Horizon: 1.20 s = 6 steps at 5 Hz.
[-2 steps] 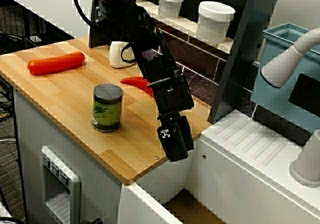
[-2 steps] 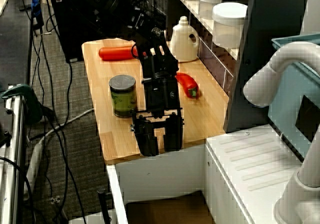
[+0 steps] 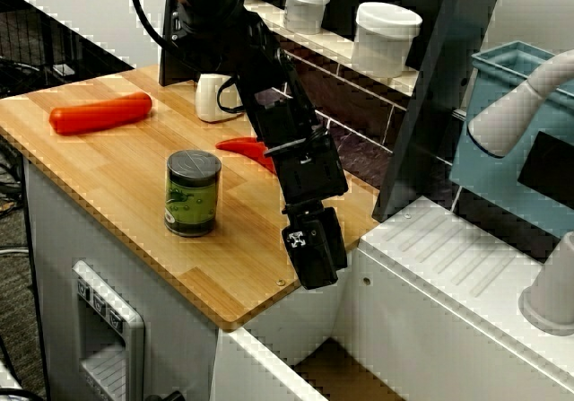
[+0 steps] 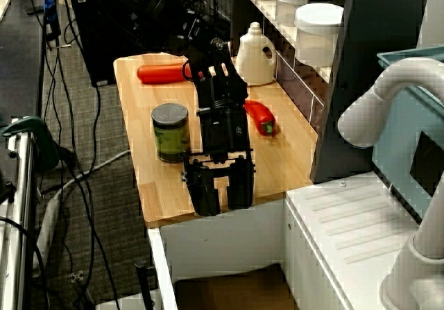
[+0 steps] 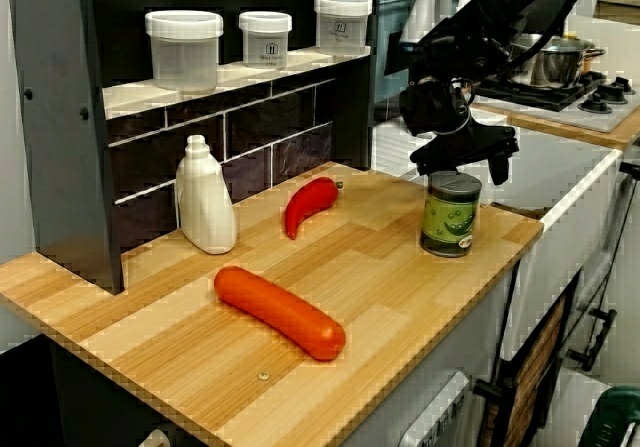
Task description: Push into sink
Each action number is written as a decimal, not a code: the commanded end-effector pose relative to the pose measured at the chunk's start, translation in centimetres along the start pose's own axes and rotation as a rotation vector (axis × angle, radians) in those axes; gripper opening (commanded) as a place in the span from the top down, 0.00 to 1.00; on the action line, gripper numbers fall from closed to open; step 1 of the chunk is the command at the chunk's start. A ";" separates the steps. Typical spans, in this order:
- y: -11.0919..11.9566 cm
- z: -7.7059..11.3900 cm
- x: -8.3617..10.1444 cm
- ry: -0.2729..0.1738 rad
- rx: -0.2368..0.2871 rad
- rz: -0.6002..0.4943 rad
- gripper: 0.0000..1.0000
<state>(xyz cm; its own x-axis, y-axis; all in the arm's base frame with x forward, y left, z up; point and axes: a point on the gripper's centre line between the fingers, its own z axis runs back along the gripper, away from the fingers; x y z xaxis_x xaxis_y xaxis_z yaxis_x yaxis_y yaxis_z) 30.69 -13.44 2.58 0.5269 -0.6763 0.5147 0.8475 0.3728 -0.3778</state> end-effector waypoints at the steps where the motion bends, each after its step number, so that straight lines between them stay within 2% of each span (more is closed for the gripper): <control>1: -4.6 4.6 0.6 -0.050 -0.051 -0.001 0.00; 2: -7.7 6.5 1.1 -0.065 -0.074 -0.026 0.00; 3: -8.9 7.1 1.0 -0.067 -0.068 -0.042 0.00; 4: -8.0 7.8 0.1 -0.064 0.013 -0.098 0.00; 5: -7.4 9.3 -0.9 -0.084 0.126 -0.177 0.00; 6: -7.6 11.0 -1.6 -0.086 0.170 -0.241 0.00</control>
<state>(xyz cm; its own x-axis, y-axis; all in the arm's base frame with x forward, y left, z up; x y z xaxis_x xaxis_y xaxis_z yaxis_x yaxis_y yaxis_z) 23.88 -8.49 12.25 0.3338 -0.7038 0.6271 0.9389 0.3072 -0.1549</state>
